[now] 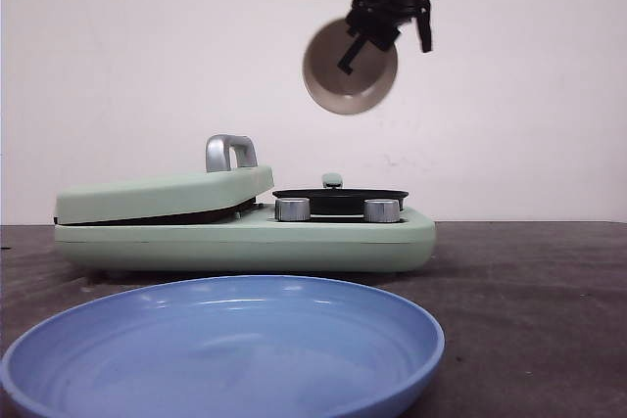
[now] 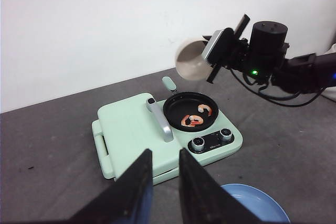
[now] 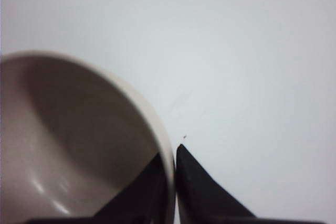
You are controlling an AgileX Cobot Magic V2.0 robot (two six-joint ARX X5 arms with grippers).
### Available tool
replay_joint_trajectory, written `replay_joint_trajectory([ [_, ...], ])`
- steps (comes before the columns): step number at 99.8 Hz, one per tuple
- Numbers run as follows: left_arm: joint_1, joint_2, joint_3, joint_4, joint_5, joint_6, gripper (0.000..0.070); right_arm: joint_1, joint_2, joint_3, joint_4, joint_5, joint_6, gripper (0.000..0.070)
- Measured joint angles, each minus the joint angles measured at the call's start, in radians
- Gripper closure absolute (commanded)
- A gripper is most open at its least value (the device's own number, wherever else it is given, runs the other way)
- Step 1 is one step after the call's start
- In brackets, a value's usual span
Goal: Make breakfast with bread and shrimp
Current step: 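Tilt the bowl with the right gripper to pour shrimp into the pan, then lower the bowl back onto the table with the right gripper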
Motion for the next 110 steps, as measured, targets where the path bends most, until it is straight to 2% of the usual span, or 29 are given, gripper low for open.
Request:
replay_joint_trajectory([
  [7, 0.0, 0.0, 0.0, 0.0, 0.0, 0.0, 0.069, -0.031, -0.04, 0.007, -0.141, -0.024, 0.155, 0.0695],
  [16, 0.0, 0.0, 0.0, 0.0, 0.0, 0.0, 0.069, -0.09, -0.112, 0.011, -0.331, -0.099, 0.371, 0.0695],
  [32, 0.0, 0.0, 0.0, 0.0, 0.0, 0.0, 0.069, -0.246, -0.195, 0.029, -0.681, -0.302, 0.744, 0.0696],
  [42, 0.0, 0.0, 0.0, 0.004, 0.0, 0.0, 0.069, -0.352, -0.188, 0.029, -0.912, -0.416, 0.889, 0.0695],
  [52, 0.0, 0.0, 0.0, 0.011, 0.001, 0.0, 0.069, -0.438, -0.16, 0.007, -1.084, -0.425, 0.933, 0.0695],
  [60, 0.0, 0.0, 0.0, 0.019, 0.006, 0.0, 0.069, -0.477, -0.153, -0.051, -1.142, -0.43, 0.941, 0.0695],
  [76, -0.005, 0.0, 0.0, 0.021, 0.008, 0.0, 0.069, -0.521, -0.151, -0.187, -1.065, -0.488, 0.95, 0.0696],
  [91, -0.006, 0.0, 0.0, 0.022, 0.008, 0.0, 0.069, -0.529, -0.148, -0.293, -1.005, -0.489, 0.961, 0.0696],
  [103, -0.006, 0.0, 0.0, 0.023, 0.008, 0.0, 0.069, -0.532, -0.142, -0.311, -0.984, -0.494, 0.971, 0.0694],
  [107, -0.006, 0.0, 0.0, 0.023, 0.008, 0.0, 0.069, -0.532, -0.141, -0.311, -0.983, -0.494, 0.973, 0.0666],
  [110, -0.006, 0.0, 0.0, 0.023, 0.008, 0.0, 0.069, -0.532, -0.14, -0.311, -0.981, -0.494, 0.974, 0.0596],
])
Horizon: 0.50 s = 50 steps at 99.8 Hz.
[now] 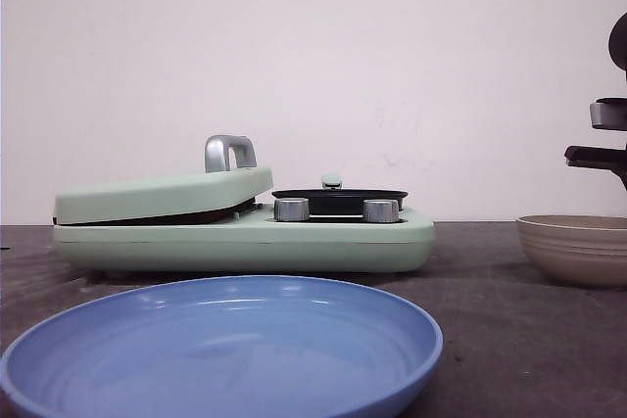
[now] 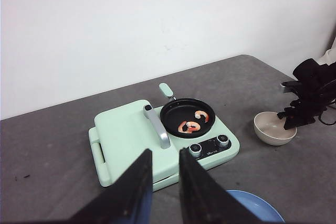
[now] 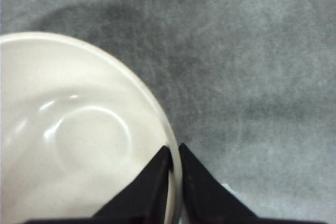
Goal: Make breakfast with bread and shrimp
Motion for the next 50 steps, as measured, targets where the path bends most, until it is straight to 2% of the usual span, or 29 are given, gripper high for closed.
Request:
replay_joint_trajectory([
  [9, 0.0, 0.0, 0.0, 0.0, 0.0, 0.0, 0.069, 0.002, 0.013, 0.0, 0.003, 0.0, 0.0, 0.0263],
  [13, 0.0, 0.0, 0.0, 0.0, 0.0, 0.0, 0.069, 0.002, 0.018, 0.0, -0.003, 0.0, 0.0, 0.0165],
  [16, 0.0, 0.0, 0.0, 0.0, 0.0, 0.0, 0.069, 0.002, 0.019, 0.0, -0.007, -0.004, 0.0, 0.0132],
  [29, 0.0, 0.0, 0.0, 0.0, 0.0, 0.0, 0.069, 0.002, -0.029, 0.004, -0.006, -0.02, 0.0, 0.0135],
  [33, 0.0, 0.0, 0.0, -0.001, 0.0, 0.001, 0.069, 0.005, -0.063, 0.004, 0.002, -0.018, 0.0, 0.0168],
  [36, 0.0, 0.0, 0.0, -0.002, 0.0, 0.002, 0.069, 0.006, -0.094, 0.005, 0.011, -0.015, 0.0, 0.0228],
  [40, 0.0, 0.0, 0.0, -0.006, -0.002, 0.005, 0.069, 0.012, -0.14, 0.004, 0.031, -0.011, 0.0, 0.0345],
  [50, 0.0, 0.0, -0.005, -0.024, -0.026, 0.018, 0.069, 0.038, -0.276, -0.009, 0.122, 0.005, 0.0, 0.0694],
])
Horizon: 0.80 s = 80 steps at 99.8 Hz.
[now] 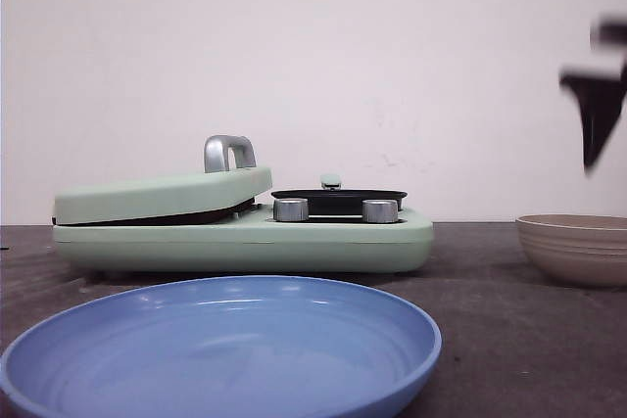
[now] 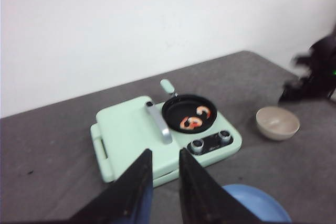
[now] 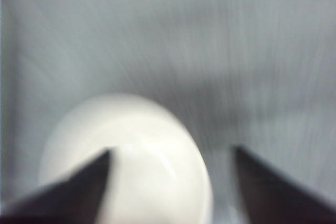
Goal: Make breakfast with bread and shrimp
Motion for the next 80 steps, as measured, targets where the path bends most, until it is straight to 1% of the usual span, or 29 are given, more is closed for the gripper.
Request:
replay_joint_trajectory([
  [12, 0.0, -0.001, -0.026, -0.016, -0.067, 0.002, 0.069, 0.052, -0.207, -0.095, 0.161, 0.002, -0.002, 0.0699],
  [23, 0.0, -0.02, -0.074, -0.007, -0.079, 0.001, 0.069, 0.114, -0.418, -0.246, 0.325, 0.0, -0.018, 0.0699],
  [31, 0.0, -0.047, -0.117, -0.001, -0.079, -0.008, 0.069, 0.16, -0.581, -0.361, 0.407, -0.009, -0.039, 0.0699],
  [36, 0.0, -0.064, -0.143, 0.003, -0.079, -0.018, 0.069, 0.184, -0.684, -0.423, 0.425, -0.025, -0.051, 0.0699],
  [42, 0.0, -0.083, -0.172, 0.003, -0.082, -0.023, 0.069, 0.205, -0.801, -0.483, 0.432, -0.025, -0.058, 0.0699],
  [48, 0.0, -0.092, -0.196, 0.003, -0.087, -0.027, 0.069, 0.213, -0.896, -0.52, 0.433, -0.02, -0.063, 0.0699],
  [53, 0.0, -0.093, -0.211, 0.003, -0.087, -0.031, 0.069, 0.213, -0.956, -0.527, 0.43, 0.0, -0.065, 0.0699],
  [62, 0.0, -0.09, -0.221, 0.005, -0.087, -0.045, 0.069, 0.213, -1.018, -0.525, 0.435, 0.029, -0.07, 0.0699],
  [80, 0.0, -0.09, -0.22, 0.055, -0.087, -0.055, 0.069, 0.212, -1.064, -0.525, 0.426, 0.029, -0.079, 0.0699],
])
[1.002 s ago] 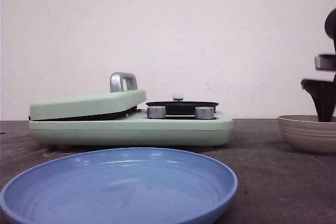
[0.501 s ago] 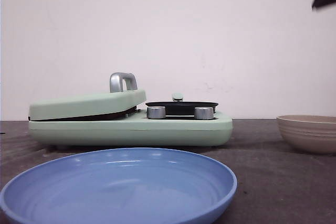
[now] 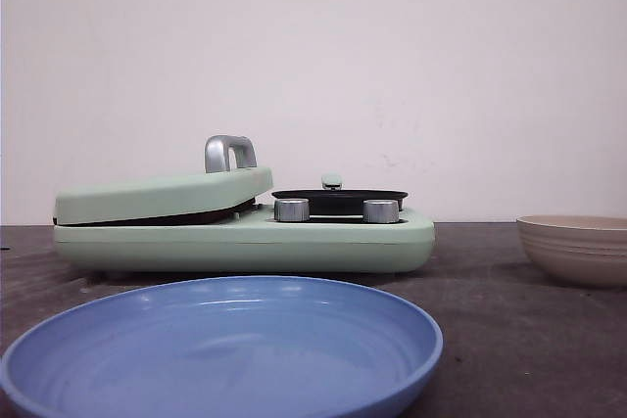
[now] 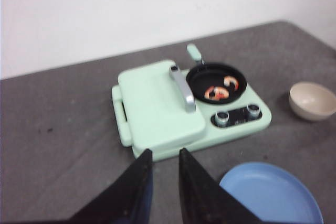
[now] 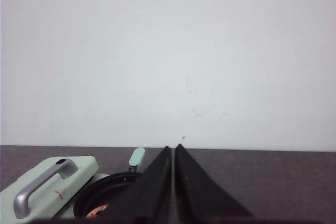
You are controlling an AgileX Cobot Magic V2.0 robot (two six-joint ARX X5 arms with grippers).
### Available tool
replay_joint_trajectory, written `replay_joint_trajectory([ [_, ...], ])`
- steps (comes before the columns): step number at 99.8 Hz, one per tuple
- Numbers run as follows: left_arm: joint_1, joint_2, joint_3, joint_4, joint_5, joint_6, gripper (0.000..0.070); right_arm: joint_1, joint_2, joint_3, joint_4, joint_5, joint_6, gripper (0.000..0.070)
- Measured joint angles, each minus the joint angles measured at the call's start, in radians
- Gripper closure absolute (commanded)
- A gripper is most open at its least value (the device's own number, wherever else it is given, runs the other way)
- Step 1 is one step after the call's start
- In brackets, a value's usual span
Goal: Make breakfast with bread and shrimp
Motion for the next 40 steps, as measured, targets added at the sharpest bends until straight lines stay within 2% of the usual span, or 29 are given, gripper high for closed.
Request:
replay_joint_trajectory([
  [40, 0.0, 0.0, 0.0, -0.058, 0.0, -0.044, 0.0687, 0.0, -0.022, 0.0, -0.004, 0.0, 0.0, 0.0699],
])
